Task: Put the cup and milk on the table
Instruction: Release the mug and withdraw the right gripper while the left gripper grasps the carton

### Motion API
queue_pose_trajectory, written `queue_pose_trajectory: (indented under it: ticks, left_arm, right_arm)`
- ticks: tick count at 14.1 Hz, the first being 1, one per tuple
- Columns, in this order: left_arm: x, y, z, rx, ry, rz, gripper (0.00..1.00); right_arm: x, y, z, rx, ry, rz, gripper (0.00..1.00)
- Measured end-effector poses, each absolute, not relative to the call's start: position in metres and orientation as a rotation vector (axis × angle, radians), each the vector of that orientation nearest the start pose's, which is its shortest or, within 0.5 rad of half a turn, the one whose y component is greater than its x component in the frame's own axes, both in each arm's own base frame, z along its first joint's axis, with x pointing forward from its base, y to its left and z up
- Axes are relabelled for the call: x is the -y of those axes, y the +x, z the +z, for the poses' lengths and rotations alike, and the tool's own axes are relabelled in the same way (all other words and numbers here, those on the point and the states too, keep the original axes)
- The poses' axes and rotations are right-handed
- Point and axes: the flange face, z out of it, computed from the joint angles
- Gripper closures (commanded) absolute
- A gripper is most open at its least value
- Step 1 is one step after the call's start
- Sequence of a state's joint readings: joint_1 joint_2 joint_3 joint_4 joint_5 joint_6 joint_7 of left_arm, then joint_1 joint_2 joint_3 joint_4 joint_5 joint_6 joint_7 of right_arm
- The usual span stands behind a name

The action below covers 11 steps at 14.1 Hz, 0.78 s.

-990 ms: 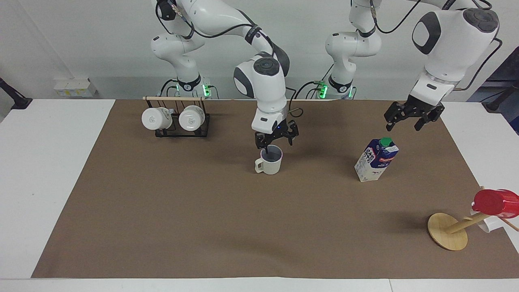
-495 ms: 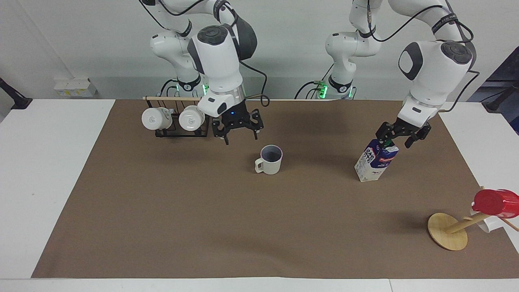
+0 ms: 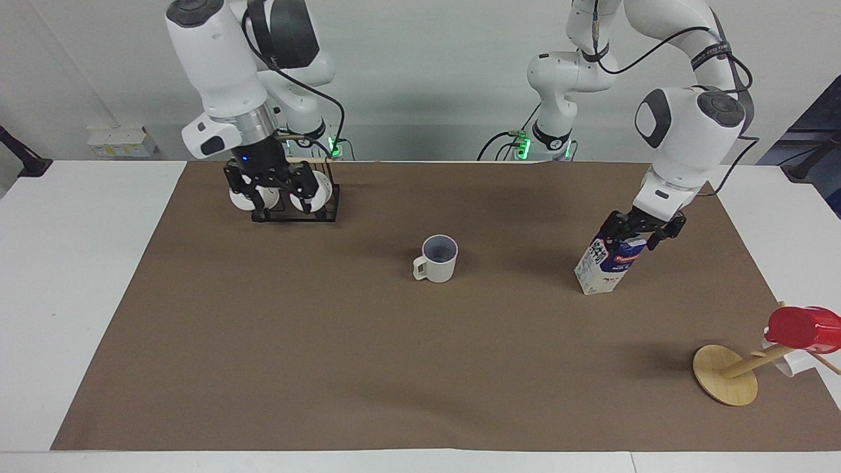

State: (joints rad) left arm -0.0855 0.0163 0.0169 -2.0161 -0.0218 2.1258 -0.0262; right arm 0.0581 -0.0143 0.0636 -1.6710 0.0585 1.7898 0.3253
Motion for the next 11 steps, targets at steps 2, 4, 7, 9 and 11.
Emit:
queue_pose_trajectory:
  ticks: [2,4,7,9,11]
  left_arm:
    - [0.04,0.563,0.45,-0.051,-3.161,-0.141,0.44]
    - [0.04,0.563,0.45,-0.051,-3.161,-0.141,0.94]
    - [0.041,0.563,0.45,-0.052,-3.161,-0.142,0.99]
    - [0.042,0.563,0.451,-0.055,-3.162,-0.144,1.0]
    - [0.043,0.563,0.452,-0.057,-3.162,-0.148,1.0]
  right_arm:
    - [-0.062,0.552,0.623,-0.348,-3.045,-0.181,0.0]
    - [-0.057,0.538,0.647,-0.357,-3.058,-0.186,0.0]
    - [-0.025,0.52,0.694,-0.441,-3.054,-0.209,0.0]
    - [0.006,0.512,0.709,-0.522,-3.039,-0.22,0.0]
    - [0.032,0.507,0.71,-0.532,-3.041,-0.198,0.0]
